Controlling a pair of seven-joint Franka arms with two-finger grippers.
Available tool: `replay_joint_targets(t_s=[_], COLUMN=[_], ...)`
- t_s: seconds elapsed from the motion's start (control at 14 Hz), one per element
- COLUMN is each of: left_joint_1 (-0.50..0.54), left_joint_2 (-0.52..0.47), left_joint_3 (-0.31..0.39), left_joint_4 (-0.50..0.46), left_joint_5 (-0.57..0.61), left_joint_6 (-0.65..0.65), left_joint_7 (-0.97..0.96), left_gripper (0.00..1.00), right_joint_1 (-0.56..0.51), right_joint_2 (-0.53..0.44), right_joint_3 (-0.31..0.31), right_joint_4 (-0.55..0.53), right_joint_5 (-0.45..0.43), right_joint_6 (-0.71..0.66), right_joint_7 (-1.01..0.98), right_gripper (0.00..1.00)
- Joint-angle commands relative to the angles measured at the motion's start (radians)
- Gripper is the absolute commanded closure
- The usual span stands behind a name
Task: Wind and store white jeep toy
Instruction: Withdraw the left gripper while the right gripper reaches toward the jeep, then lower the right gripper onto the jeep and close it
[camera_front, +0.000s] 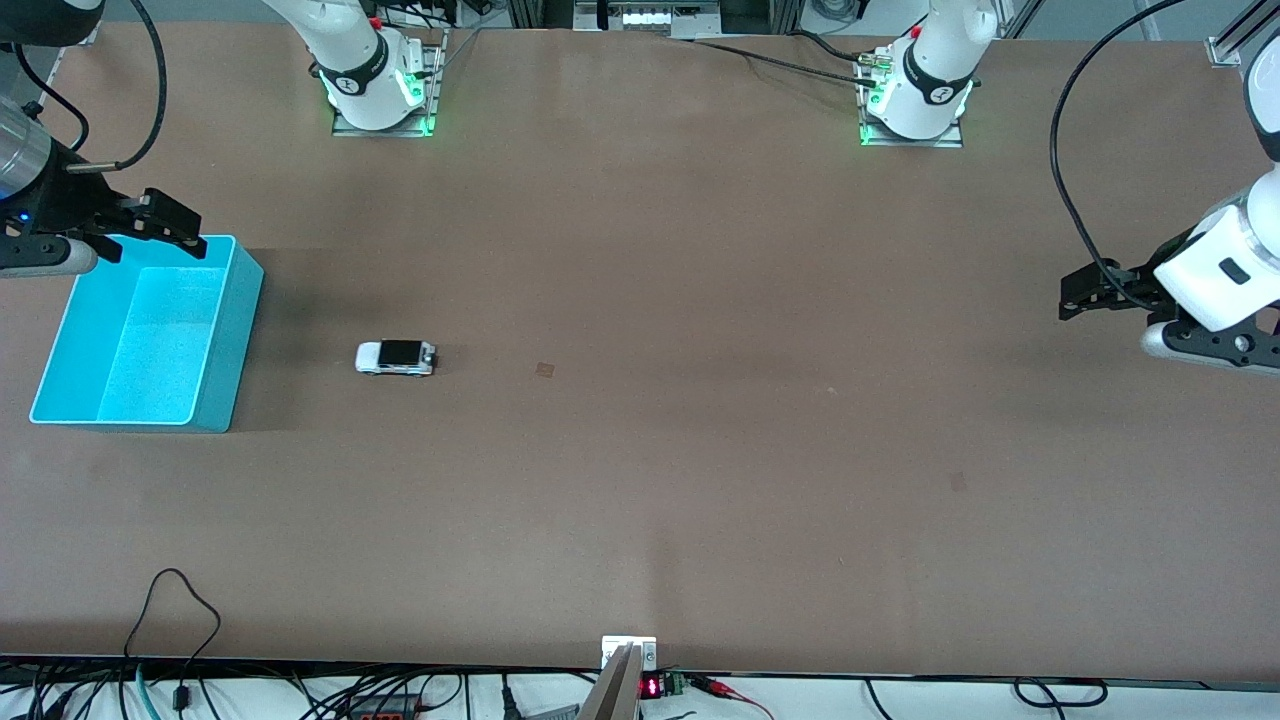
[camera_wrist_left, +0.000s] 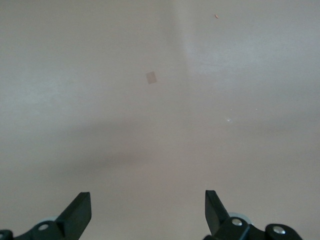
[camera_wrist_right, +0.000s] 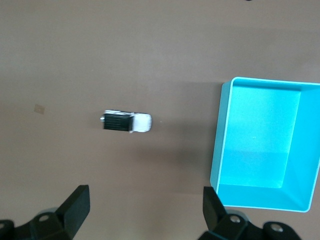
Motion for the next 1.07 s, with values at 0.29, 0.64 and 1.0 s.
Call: replay_joint_targets(t_s=[0.29,0.64,1.0], left_joint_1=[-0.076,-0.066,-0.076], left_joint_2=[-0.174,-0.166,-0.168], left_joint_3=[0.077,0.067,0.052], left_joint_4=[-0.220,-0.203,-0.200], left_joint_5=[-0.028,-0.027,-0.016], left_joint_6=[0.102,0.088,0.071], left_joint_7=[-0.004,-0.001,-0.015], left_gripper=[0.00,0.00,0.00], right_joint_1=[-0.014,-0.061,-0.072], right_joint_2=[0.064,0.140,0.180], right_joint_3=[0.005,0.004,0.005], right_joint_4=[-0.027,-0.102,-0.231], right_joint_5=[0.009,0.039,0.112], right_joint_6=[0.038,0.232,0.378], right_joint_7=[-0.487,-0.909,-1.039], right_gripper=[0.00,0.00,0.00])
